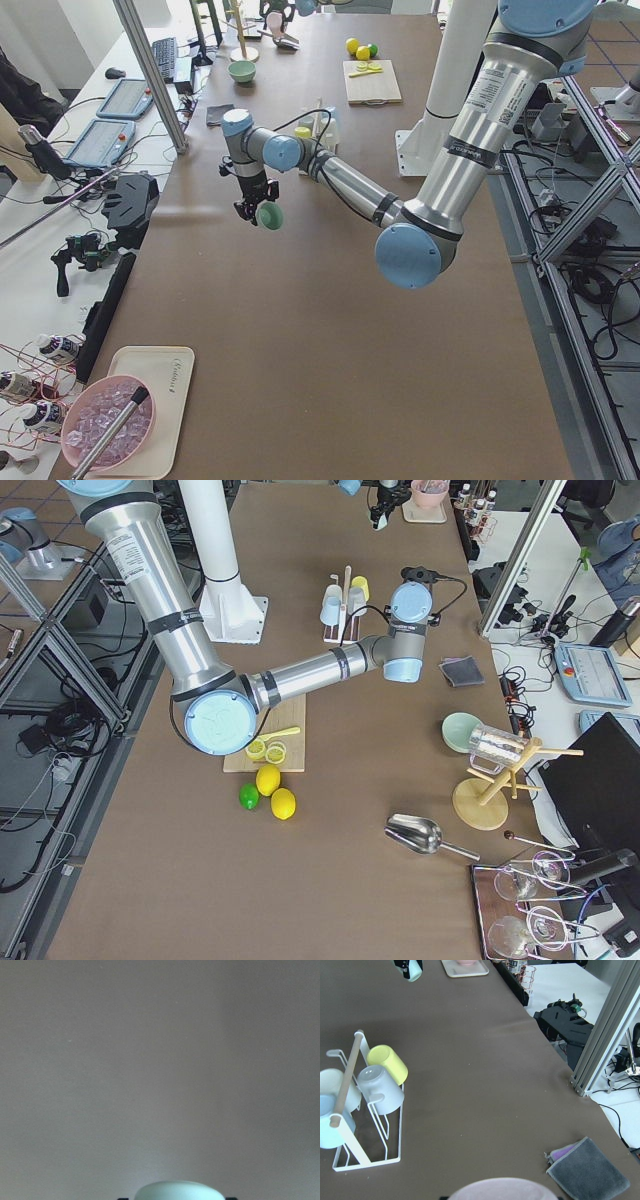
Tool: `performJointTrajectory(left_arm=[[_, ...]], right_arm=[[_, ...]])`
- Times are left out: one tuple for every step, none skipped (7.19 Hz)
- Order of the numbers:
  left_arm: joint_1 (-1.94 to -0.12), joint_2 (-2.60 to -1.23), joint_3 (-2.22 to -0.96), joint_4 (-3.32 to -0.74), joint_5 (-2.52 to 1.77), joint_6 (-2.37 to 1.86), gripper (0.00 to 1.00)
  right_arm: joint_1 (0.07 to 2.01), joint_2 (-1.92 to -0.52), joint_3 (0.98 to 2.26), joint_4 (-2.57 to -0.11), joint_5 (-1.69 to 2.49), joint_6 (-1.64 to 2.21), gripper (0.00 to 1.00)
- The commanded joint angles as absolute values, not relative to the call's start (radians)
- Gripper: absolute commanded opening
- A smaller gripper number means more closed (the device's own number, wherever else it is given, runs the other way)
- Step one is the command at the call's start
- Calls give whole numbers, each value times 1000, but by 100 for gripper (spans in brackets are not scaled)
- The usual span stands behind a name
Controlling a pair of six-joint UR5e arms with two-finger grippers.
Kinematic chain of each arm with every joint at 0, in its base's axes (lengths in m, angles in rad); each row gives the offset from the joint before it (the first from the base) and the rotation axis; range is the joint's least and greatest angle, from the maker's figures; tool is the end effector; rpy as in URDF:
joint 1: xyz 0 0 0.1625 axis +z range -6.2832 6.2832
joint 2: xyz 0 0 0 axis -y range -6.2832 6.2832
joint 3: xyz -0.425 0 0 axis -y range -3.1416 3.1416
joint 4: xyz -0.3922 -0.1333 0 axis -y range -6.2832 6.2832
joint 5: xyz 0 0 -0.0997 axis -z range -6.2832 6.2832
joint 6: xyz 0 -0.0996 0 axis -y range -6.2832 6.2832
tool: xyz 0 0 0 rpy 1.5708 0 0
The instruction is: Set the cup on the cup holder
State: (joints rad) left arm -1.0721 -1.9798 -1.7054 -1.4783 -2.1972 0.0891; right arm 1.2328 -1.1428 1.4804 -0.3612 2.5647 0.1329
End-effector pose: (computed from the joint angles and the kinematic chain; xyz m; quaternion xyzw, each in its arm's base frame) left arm 0.2353 -0.5887 0.3787 0.1473 0.3373 0.3346 0.8675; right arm -0.1530 -0.5855 0.3209 0.5177 -0.4749 -0.3957 0.5915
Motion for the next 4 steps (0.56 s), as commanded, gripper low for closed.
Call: performJointTrajectory(left_arm=[[-1071,-1974,-1740,-1798,-2197,-35,0],[-1071,-1965,-1741,-2012,-2197,-172,0],[-1066,-1959,-1729,-2239,-2195,-327,0],[-1063,-1959,-1729,-2372,-2194,-395,0]], right_arm=[[1212,-1114,1483,-221,2467,363,0],[1180,-1114,1485,-178,2406,421,0],[1149,-1106,1488,-149,2346,477,0],[1102,-1098,1489,-94,2266,568,0]])
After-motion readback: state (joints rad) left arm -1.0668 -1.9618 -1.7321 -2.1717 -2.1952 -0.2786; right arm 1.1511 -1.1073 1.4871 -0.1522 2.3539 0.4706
